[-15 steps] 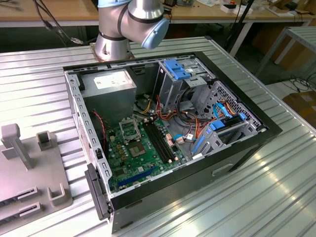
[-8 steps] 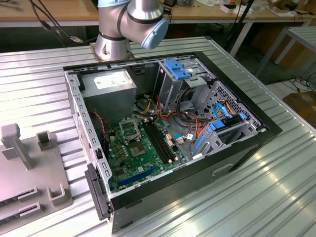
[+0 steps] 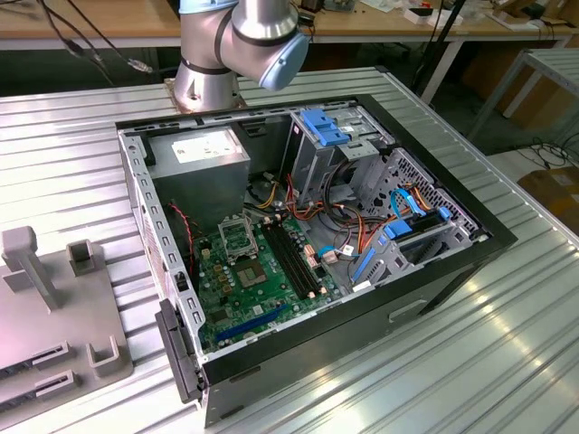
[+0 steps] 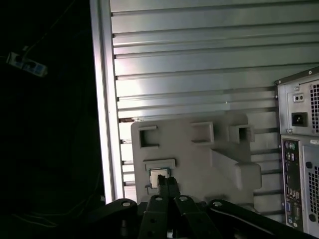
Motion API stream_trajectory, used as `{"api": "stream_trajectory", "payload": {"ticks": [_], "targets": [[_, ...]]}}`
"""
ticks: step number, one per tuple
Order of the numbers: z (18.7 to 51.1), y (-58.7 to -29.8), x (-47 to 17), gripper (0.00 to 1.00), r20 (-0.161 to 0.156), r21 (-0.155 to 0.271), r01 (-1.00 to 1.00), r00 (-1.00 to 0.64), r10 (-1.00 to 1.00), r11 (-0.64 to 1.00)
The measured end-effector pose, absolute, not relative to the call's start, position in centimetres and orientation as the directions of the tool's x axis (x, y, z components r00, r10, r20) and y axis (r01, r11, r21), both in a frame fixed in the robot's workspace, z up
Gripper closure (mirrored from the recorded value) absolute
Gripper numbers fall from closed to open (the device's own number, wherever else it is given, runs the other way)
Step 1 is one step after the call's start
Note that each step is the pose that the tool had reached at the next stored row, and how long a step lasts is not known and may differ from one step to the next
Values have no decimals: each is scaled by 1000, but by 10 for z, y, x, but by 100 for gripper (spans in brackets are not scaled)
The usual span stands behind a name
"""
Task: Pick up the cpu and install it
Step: 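Reach for the cpu, then pick up the cpu and move it towards the insertion slot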
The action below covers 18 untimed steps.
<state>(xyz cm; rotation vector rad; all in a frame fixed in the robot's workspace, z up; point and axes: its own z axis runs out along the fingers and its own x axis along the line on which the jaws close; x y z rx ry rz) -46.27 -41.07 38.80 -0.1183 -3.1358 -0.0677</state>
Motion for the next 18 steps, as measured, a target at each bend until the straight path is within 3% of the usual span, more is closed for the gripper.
{"api": "stream_trajectory", "payload": {"ticks": [18], "targets": [[386,-422,-481,89,10,43,76,-997,75,996]]}}
